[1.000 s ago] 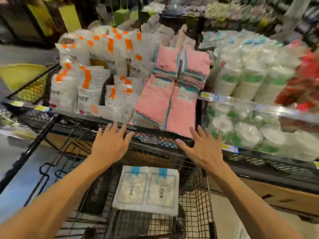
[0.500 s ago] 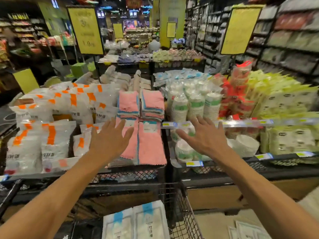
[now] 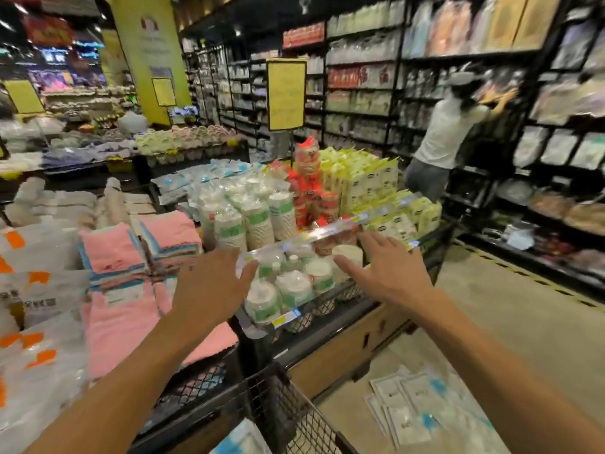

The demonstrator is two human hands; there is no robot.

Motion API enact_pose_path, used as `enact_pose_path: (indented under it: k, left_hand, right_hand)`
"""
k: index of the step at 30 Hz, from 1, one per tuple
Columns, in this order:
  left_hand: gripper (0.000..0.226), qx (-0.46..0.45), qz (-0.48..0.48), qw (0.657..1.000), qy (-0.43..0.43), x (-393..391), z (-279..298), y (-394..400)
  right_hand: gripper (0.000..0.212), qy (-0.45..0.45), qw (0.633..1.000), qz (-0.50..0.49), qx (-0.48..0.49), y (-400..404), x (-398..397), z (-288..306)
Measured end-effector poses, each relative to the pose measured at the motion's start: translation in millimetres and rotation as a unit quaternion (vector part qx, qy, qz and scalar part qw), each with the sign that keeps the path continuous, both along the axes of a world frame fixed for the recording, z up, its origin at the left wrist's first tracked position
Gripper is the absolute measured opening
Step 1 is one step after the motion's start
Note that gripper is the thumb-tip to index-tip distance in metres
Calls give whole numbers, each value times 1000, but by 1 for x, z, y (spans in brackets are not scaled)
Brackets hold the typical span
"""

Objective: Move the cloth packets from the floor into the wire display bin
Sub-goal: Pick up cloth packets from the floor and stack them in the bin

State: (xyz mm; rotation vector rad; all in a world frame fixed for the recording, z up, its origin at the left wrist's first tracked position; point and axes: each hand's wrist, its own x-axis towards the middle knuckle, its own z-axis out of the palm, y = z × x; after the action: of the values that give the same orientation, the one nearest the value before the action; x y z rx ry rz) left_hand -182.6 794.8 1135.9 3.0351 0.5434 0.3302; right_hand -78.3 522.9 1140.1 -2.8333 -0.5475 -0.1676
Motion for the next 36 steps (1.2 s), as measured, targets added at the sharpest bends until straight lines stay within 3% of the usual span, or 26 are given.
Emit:
enact_pose_path:
  k: [8, 13, 24, 36]
  left_hand:
    - [57, -23, -110, 994, 8, 33, -6, -91]
    - [56, -17, -159, 987, -2, 55, 3, -159]
    - [62, -8, -255, 967, 18, 113, -17, -353]
    - [57, -18, -386, 921, 51, 172, -46, -542]
  right_hand:
    - [98, 1, 993, -121, 13, -109, -32, -4]
    - [89, -23, 986, -163, 34, -178, -45, -4]
    - [90, -23, 967, -251, 33, -376, -37, -25]
    - [86, 1, 915, -402, 29, -546, -62, -62]
